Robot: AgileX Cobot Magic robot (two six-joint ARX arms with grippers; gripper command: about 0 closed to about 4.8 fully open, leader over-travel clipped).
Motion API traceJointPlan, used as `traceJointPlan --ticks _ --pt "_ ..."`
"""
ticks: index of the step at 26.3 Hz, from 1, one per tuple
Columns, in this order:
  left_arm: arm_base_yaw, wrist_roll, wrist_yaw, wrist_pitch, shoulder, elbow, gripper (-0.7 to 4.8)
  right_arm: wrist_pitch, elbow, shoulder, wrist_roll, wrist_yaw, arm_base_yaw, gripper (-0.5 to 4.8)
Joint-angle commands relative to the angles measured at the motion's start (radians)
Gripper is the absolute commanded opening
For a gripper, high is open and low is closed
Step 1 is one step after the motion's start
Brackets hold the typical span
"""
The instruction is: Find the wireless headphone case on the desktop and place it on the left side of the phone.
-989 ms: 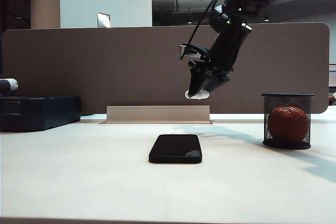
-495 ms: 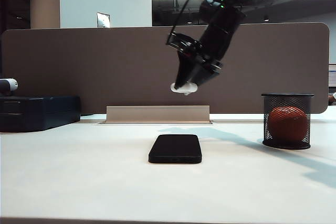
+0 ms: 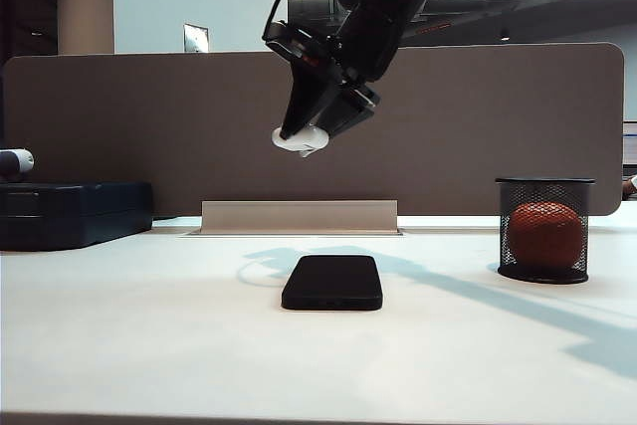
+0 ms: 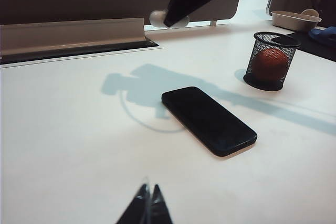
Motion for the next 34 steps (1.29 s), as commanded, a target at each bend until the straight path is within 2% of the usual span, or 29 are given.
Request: traceJointPlan --ticks 1,13,19,21,22,24,29,34 --pt "-0.001 0.008 0.005 0.007 0.001 0.002 -0.05 -0.007 -0.006 -0.01 0.027 -0.082 0.019 0.71" --pt "-0.001 0.007 0.005 0.009 0.001 0.002 -0.05 0.042 -0.105 -0.006 0.027 -0.086 0.127 0.72" --pt "-0.001 0.007 0.005 0.01 0.001 0.002 -0.05 0.195 -0.216 -0.005 0.055 -0.081 0.177 0.72" --pt "-0.001 0.007 0.005 0.01 0.001 0.003 -0.05 0.261 -0.249 -0.003 0.079 -0.042 0.186 0.72" --pt "-0.001 0.007 0.005 0.011 0.001 0.003 -0.05 0.288 -0.267 -0.001 0.087 0.011 0.189 0.72" --pt "-0.001 0.008 0.005 0.011 0.001 0.003 -0.05 0.313 -0.291 0.015 0.178 0.099 0.187 0.72" --pt "-0.001 0.007 0.005 0.011 0.0 0.003 -0.05 0.297 -0.292 0.064 0.253 0.123 0.186 0.72" --pt "-0.001 0.007 0.005 0.011 0.001 0.003 -0.05 0.28 -0.293 0.08 0.256 0.256 0.187 0.73"
